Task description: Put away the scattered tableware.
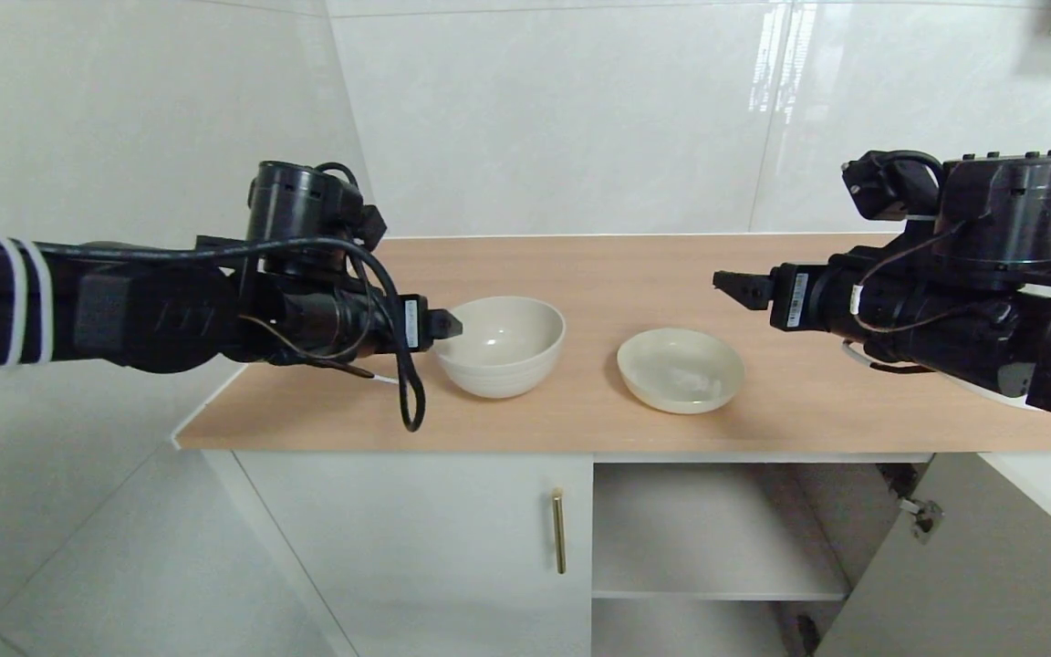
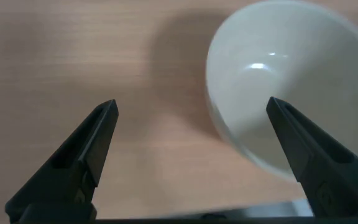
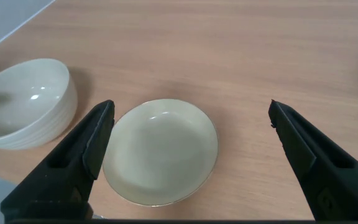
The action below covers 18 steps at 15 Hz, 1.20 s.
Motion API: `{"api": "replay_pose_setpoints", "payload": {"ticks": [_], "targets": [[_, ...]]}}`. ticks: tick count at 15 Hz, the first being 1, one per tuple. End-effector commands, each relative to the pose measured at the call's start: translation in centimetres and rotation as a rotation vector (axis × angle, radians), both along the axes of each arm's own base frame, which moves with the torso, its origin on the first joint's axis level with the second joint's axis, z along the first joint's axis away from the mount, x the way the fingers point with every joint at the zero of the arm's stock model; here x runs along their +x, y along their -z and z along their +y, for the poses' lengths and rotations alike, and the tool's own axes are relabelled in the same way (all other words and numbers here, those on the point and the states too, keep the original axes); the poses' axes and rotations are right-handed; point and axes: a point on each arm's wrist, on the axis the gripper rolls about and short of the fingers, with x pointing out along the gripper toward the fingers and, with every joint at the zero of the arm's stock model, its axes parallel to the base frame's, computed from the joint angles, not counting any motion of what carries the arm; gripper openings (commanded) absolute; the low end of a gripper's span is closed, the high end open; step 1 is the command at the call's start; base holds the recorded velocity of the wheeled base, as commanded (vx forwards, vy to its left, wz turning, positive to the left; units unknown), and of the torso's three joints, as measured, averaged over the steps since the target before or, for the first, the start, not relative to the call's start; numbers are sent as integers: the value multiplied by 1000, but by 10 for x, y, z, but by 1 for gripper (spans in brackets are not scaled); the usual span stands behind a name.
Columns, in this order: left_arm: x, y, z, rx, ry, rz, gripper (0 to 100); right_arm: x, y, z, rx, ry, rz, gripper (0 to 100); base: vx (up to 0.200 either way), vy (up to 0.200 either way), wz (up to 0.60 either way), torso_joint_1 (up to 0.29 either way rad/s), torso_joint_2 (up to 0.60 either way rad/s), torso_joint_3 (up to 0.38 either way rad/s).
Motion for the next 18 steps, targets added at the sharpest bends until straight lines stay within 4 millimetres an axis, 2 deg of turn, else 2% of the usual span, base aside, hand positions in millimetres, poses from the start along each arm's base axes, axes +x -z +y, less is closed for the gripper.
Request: {"api": "replay_pose_setpoints", "payload": {"ticks": [1, 4, 5, 11, 13, 16, 18], "targets": [[11, 19, -10, 18, 11, 43, 100, 0, 0, 0, 0, -1, 1, 100, 0, 0, 0, 0, 0, 0], [12, 21, -12, 20, 17, 49, 100, -1, 0, 0, 0, -1, 1, 100, 0, 0, 0, 0, 0, 0], [11, 22, -14, 20, 21, 51, 0, -1, 0, 0, 0, -1, 1, 100, 0, 0, 0, 0, 0, 0], [13, 15, -17, -38, 5, 0, 0, -1, 0, -1, 0, 0, 1, 100, 0, 0, 0, 0, 0, 0], [11, 6, -17, -99, -16, -40, 0, -1, 1, -1, -13, 0, 27, 100, 0, 0, 0, 0, 0, 0], [-15, -24, -6, -143, -18, -111, 0, 0, 2, -1, -54, 20, 101, 100, 0, 0, 0, 0, 0, 0], [-45, -52, 2, -176, 0, -180, 0, 4, 5, 0, -123, 73, 207, 100, 0, 0, 0, 0, 0, 0]]}}
